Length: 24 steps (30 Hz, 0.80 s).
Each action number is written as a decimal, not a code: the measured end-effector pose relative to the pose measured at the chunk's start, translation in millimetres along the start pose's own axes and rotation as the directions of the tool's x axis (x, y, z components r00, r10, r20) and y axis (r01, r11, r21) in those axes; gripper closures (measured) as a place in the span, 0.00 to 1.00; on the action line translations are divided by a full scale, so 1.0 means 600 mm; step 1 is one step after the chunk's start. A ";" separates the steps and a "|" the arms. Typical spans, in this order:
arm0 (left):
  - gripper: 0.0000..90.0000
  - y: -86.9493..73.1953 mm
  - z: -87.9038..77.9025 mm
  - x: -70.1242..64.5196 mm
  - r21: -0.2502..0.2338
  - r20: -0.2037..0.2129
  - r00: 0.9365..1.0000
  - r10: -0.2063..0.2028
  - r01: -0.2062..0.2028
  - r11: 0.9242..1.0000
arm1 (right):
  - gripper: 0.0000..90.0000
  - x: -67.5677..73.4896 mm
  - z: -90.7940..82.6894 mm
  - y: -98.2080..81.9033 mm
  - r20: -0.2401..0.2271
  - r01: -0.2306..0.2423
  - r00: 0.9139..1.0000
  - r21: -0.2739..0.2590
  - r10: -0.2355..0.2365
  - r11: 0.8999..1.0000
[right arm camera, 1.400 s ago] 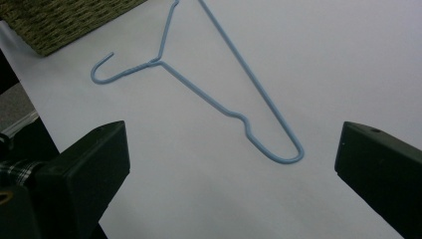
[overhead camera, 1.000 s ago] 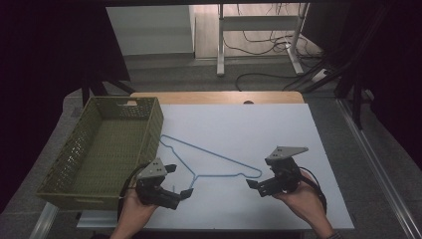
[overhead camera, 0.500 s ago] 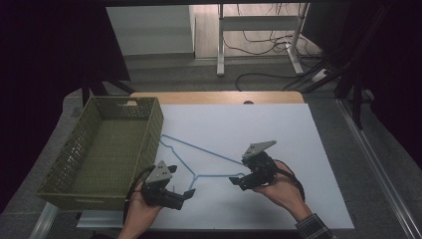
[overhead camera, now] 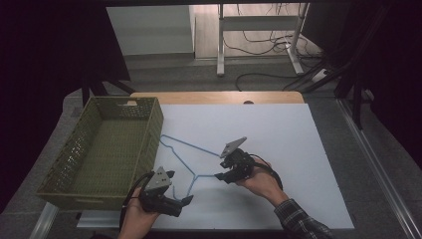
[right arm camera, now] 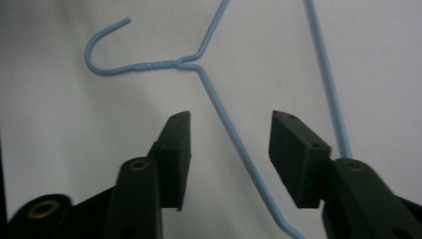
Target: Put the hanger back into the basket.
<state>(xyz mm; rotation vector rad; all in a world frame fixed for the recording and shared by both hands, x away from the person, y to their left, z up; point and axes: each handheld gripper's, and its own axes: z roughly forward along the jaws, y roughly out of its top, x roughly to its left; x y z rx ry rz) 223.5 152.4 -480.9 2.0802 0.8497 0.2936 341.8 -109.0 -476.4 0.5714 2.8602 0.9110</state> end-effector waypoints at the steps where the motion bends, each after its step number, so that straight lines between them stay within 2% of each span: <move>1: 0.02 -0.002 -0.001 0.002 -0.001 0.014 1.000 -0.012 0.012 1.000 | 0.61 -0.001 0.007 0.002 0.002 0.007 1.000 0.005 -0.007 1.000; 5: 0.03 -0.005 -0.002 0.004 0.004 0.024 0.999 -0.025 0.025 1.000 | 0.62 -0.004 0.035 0.010 -0.009 0.038 0.999 0.027 -0.038 0.999; 10: 0.03 -0.007 -0.001 0.003 0.017 0.022 1.000 -0.017 0.017 1.000 | 0.71 -0.007 0.065 0.018 -0.041 0.110 0.993 0.056 -0.108 0.992; 11: 0.03 -0.007 -0.001 0.002 0.020 0.021 1.000 -0.016 0.016 1.000 | 0.71 -0.007 0.065 0.018 -0.041 0.110 0.993 0.056 -0.108 0.992; 12: 0.03 -0.008 0.000 0.002 0.025 0.020 1.000 -0.017 0.017 1.000 | 0.76 -0.012 0.071 0.020 -0.046 0.133 0.990 0.071 -0.130 0.989; 16: 0.03 -0.008 0.001 0.002 0.025 0.025 0.999 -0.031 0.031 0.999 | 0.84 -0.020 0.079 0.020 -0.070 0.157 0.986 0.081 -0.151 0.984; 24: 0.03 -0.009 0.002 0.003 0.031 0.026 0.999 -0.042 0.041 0.999 | 0.94 -0.025 0.087 0.021 -0.118 0.221 0.971 0.092 -0.210 0.971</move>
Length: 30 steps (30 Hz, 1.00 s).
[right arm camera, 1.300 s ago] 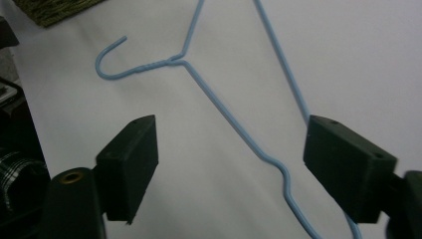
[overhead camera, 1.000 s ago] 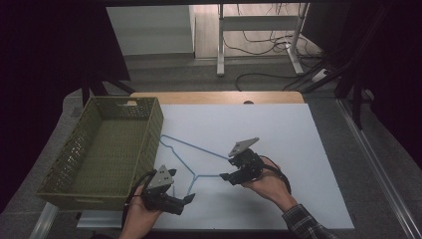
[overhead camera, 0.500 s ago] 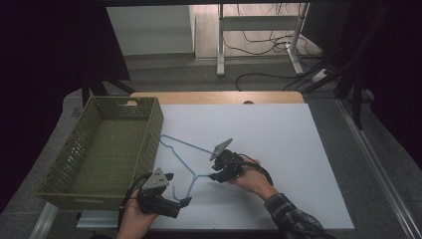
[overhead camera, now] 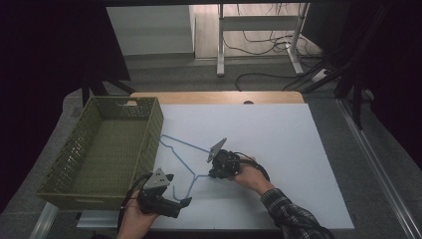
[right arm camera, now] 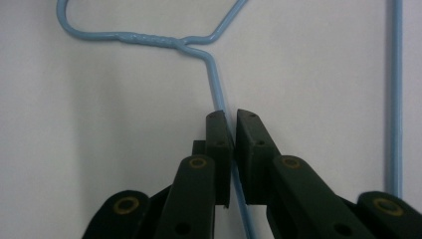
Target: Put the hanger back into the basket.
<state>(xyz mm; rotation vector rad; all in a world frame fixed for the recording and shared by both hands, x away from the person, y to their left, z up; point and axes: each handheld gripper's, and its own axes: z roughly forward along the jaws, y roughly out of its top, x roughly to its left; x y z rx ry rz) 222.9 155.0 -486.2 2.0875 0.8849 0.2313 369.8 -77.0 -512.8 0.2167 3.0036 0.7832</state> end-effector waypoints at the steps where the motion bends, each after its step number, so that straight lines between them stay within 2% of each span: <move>1: 0.03 0.000 0.000 0.000 0.001 0.000 1.000 0.000 0.000 1.000 | 0.94 0.000 0.000 0.000 -0.004 0.012 1.000 -0.005 -0.012 1.000; 6: 0.03 -0.001 0.002 -0.001 0.008 -0.006 1.000 -0.004 0.004 1.000 | 0.96 0.000 -0.002 0.000 -0.006 0.049 0.999 -0.011 -0.049 0.999; 11: 0.03 -0.001 0.002 -0.001 0.012 -0.006 1.000 -0.001 0.001 1.000 | 0.96 -0.001 -0.011 0.000 0.012 0.055 0.998 -0.027 -0.055 0.998; 30: 0.01 -0.001 0.003 -0.003 0.029 -0.011 1.000 0.003 -0.003 1.000 | 0.96 -0.003 -0.045 -0.002 -0.008 0.013 1.000 -0.105 -0.014 0.994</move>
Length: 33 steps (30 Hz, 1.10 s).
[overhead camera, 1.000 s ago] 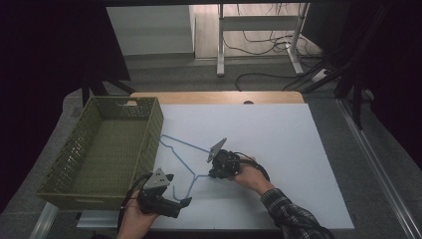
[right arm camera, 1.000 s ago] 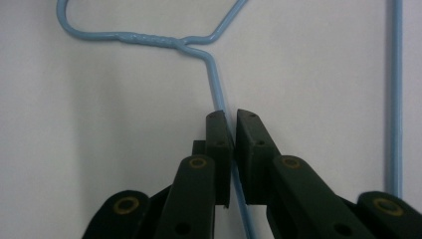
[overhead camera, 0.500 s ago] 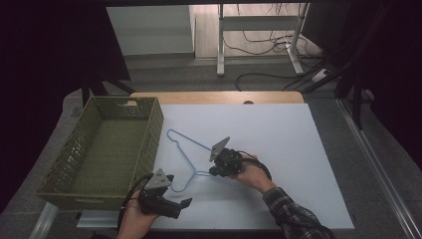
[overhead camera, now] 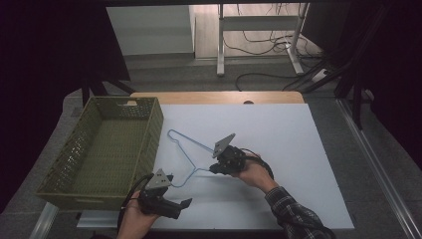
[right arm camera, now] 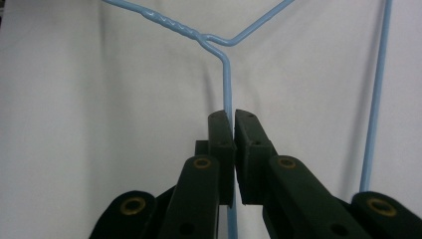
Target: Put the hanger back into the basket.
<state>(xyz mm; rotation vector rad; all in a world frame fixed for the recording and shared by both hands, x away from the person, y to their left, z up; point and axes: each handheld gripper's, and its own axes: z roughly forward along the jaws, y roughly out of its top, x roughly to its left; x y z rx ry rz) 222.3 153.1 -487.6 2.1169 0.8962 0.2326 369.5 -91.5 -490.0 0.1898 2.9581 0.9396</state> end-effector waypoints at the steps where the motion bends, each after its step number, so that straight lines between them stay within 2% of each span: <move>1: 0.01 0.000 -0.001 0.000 -0.001 0.005 1.000 0.000 0.000 1.000 | 0.96 0.000 -0.002 0.000 -0.001 -0.005 1.000 -0.006 0.005 1.000; 4: 0.01 0.000 -0.003 -0.001 -0.012 0.020 1.000 -0.006 0.006 1.000 | 0.96 -0.001 -0.008 -0.001 -0.002 -0.014 1.000 -0.016 0.014 1.000; 7: 0.01 0.000 -0.003 -0.002 -0.005 0.012 1.000 -0.004 0.004 1.000 | 0.96 -0.002 -0.013 -0.002 -0.003 -0.019 1.000 -0.024 0.018 1.000; 9: 0.01 0.001 -0.004 -0.003 -0.004 -0.011 1.000 -0.009 0.009 1.000 | 0.96 -0.003 -0.015 -0.003 -0.005 -0.023 1.000 -0.032 0.022 0.999; 11: 0.02 0.001 -0.005 -0.004 -0.003 -0.017 1.000 -0.011 0.011 1.000 | 0.96 -0.003 -0.016 -0.003 -0.002 -0.023 1.000 -0.032 0.023 0.999; 14: 0.05 -0.001 -0.011 -0.011 0.014 -0.073 0.997 -0.010 0.011 1.000 | 0.96 -0.003 -0.020 -0.004 -0.001 -0.026 1.000 -0.035 0.026 0.999; 16: 0.16 -0.004 -0.013 -0.015 0.027 -0.122 0.992 -0.036 0.039 0.999 | 0.96 -0.004 -0.021 -0.005 -0.003 -0.027 1.000 -0.041 0.027 0.999; 17: 0.24 -0.004 -0.013 -0.015 0.027 -0.122 0.992 -0.036 0.039 0.999 | 0.96 -0.004 -0.021 -0.005 -0.003 -0.027 1.000 -0.041 0.027 0.999; 18: 0.34 -0.008 -0.013 -0.015 0.049 -0.149 0.987 -0.061 0.069 0.996 | 0.96 -0.004 -0.021 -0.005 -0.003 -0.028 1.000 -0.041 0.027 0.999; 20: 0.60 -0.011 -0.008 -0.009 0.068 -0.128 0.987 -0.100 0.109 0.992 | 0.96 -0.004 -0.022 -0.005 -0.004 -0.029 1.000 -0.042 0.029 0.999; 21: 0.69 -0.013 -0.003 -0.004 0.082 -0.125 0.985 -0.120 0.131 0.988 | 0.96 -0.004 -0.022 -0.005 -0.004 -0.028 1.000 -0.043 0.028 0.999; 22: 0.75 -0.013 -0.003 -0.004 0.082 -0.125 0.985 -0.120 0.131 0.988 | 0.96 -0.004 -0.022 -0.005 -0.005 -0.028 1.000 -0.044 0.028 0.999; 23: 0.82 -0.013 0.003 0.001 0.096 -0.123 0.983 -0.134 0.146 0.985 | 0.96 -0.004 -0.022 -0.005 -0.005 -0.028 1.000 -0.045 0.027 0.999; 24: 0.85 -0.011 0.014 0.009 0.103 -0.120 0.981 -0.156 0.168 0.980 | 0.96 -0.004 -0.022 -0.005 -0.005 -0.028 1.000 -0.045 0.028 0.999; 26: 0.89 -0.008 0.018 0.013 0.092 -0.113 0.980 -0.165 0.176 0.980 | 0.96 -0.004 -0.022 -0.005 -0.006 -0.029 1.000 -0.045 0.029 0.999; 27: 0.93 0.000 0.023 0.018 0.074 -0.118 0.979 -0.167 0.177 0.981 | 0.96 -0.004 -0.021 -0.006 -0.009 -0.031 0.999 -0.046 0.031 0.998; 29: 0.95 0.007 0.028 0.023 0.067 -0.143 0.977 -0.156 0.166 0.984 | 0.96 -0.004 -0.021 -0.007 -0.015 -0.036 0.999 -0.045 0.036 0.998; 33: 0.95 0.010 0.024 0.030 0.018 -0.130 0.978 -0.163 0.167 0.986 | 0.96 -0.003 -0.017 -0.009 -0.022 -0.039 0.999 -0.036 0.038 0.999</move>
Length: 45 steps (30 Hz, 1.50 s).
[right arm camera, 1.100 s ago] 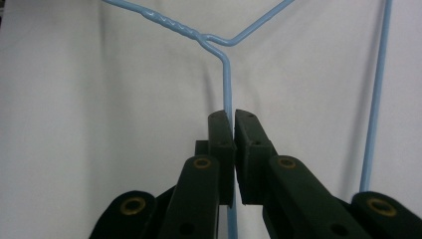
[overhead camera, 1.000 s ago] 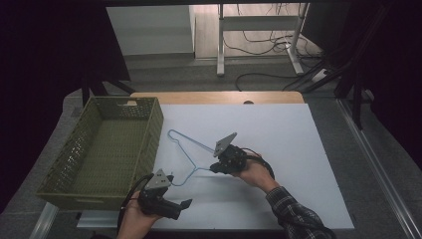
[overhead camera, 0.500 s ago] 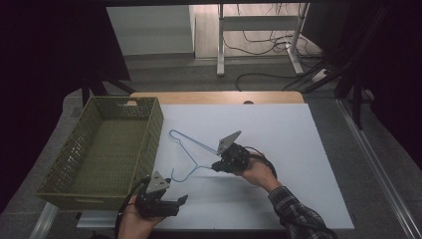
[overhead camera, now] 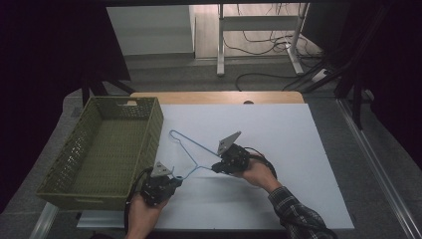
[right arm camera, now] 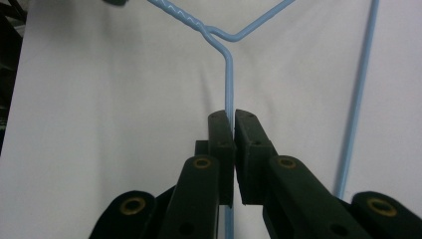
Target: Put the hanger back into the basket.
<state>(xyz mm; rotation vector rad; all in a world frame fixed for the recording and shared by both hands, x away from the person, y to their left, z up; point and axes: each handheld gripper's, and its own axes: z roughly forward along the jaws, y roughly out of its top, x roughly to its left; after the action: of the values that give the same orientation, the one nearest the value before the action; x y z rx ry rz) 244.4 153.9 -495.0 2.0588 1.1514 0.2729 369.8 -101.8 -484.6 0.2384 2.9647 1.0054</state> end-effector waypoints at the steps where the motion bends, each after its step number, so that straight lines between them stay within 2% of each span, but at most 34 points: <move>1: 0.95 0.001 -0.002 0.000 -0.009 0.003 1.000 0.003 -0.003 1.000 | 0.96 0.000 0.001 -0.001 0.000 0.001 1.000 0.002 -0.001 1.000; 4: 0.95 0.003 -0.004 -0.001 -0.025 0.010 1.000 0.012 -0.012 1.000 | 0.95 -0.001 -0.001 -0.001 -0.003 -0.026 1.000 -0.009 0.026 1.000; 6: 0.94 0.003 -0.004 -0.001 -0.024 0.010 1.000 0.014 -0.014 1.000 | 0.94 -0.002 -0.003 -0.001 0.005 -0.024 1.000 -0.012 0.024 1.000; 7: 0.94 0.004 -0.005 0.000 -0.026 0.009 1.000 0.017 -0.016 1.000 | 0.86 0.000 -0.010 0.000 0.019 -0.037 0.999 -0.027 0.038 0.999; 8: 0.94 0.004 -0.005 0.000 -0.026 0.009 1.000 0.017 -0.017 1.000 | 0.82 0.001 -0.014 0.001 0.034 -0.041 0.999 -0.035 0.043 0.999; 11: 0.93 0.005 -0.005 0.000 -0.028 0.010 1.000 0.017 -0.016 0.999 | 0.77 0.005 -0.022 0.006 0.058 -0.050 0.997 -0.046 0.053 0.998; 12: 0.92 0.005 -0.005 0.001 -0.029 0.011 1.000 0.017 -0.017 0.999 | 0.73 0.011 -0.026 0.011 0.083 -0.063 0.994 -0.041 0.066 0.997; 15: 0.91 0.007 -0.007 0.001 -0.032 0.013 1.000 0.019 -0.019 0.999 | 0.69 0.022 -0.016 0.019 0.108 -0.074 0.991 -0.019 0.076 0.997; 17: 0.90 0.008 -0.008 0.000 -0.038 0.016 1.000 0.019 -0.019 0.999 | 0.69 0.029 -0.003 0.023 0.133 -0.064 0.989 0.010 0.063 0.998; 22: 0.89 0.009 -0.008 -0.001 -0.042 0.020 1.000 0.022 -0.021 0.999 | 0.71 0.037 0.019 0.028 0.195 -0.069 0.979 0.037 0.060 0.997; 26: 0.89 0.011 -0.009 -0.001 -0.046 0.024 0.999 0.024 -0.023 0.999 | 0.76 0.037 0.031 0.031 0.201 -0.071 0.978 0.043 0.060 0.997; 28: 0.89 0.011 -0.010 -0.002 -0.050 0.026 0.999 0.028 -0.026 0.998 | 0.86 0.040 0.042 0.033 0.208 -0.064 0.977 0.069 0.048 0.996; 29: 0.88 0.011 -0.010 -0.002 -0.050 0.026 0.999 0.028 -0.026 0.998 | 0.86 0.040 0.042 0.033 0.208 -0.064 0.977 0.069 0.048 0.996; 31: 0.87 0.011 -0.011 -0.002 -0.055 0.034 0.999 0.027 -0.025 0.998 | 0.94 0.043 0.044 0.036 0.228 -0.052 0.973 0.087 0.031 0.995; 34: 0.81 0.012 -0.012 -0.002 -0.059 0.034 0.999 0.029 -0.027 0.998 | 0.96 0.044 0.039 0.039 0.219 -0.048 0.975 0.069 0.032 0.996; 35: 0.81 0.012 -0.013 -0.001 -0.063 0.033 0.999 0.030 -0.028 0.998 | 0.96 0.043 0.033 0.040 0.212 -0.065 0.976 0.050 0.053 0.997; 36: 0.74 0.012 -0.016 0.001 -0.075 0.037 0.999 0.028 -0.025 0.997 | 0.96 0.042 0.019 0.043 0.197 -0.075 0.978 0.023 0.069 0.997; 41: 0.51 0.015 -0.019 0.007 -0.110 0.068 0.998 0.018 -0.010 0.994 | 0.96 0.036 -0.026 0.047 0.130 -0.124 0.983 -0.070 0.133 0.990; 44: 0.38 0.020 -0.021 0.005 -0.118 0.075 0.997 0.034 -0.025 0.993 | 0.96 0.037 -0.040 0.048 0.113 -0.135 0.983 -0.086 0.144 0.987; 45: 0.38 0.023 -0.022 0.004 -0.118 0.073 0.996 0.047 -0.038 0.992 | 0.96 0.038 -0.047 0.048 0.103 -0.137 0.984 -0.090 0.146 0.987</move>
<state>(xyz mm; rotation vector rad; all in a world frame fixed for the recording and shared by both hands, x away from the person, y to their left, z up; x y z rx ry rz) 248.2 158.2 -476.7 1.9764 1.0232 0.2738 349.9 -92.9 -443.9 0.4923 2.8342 1.0877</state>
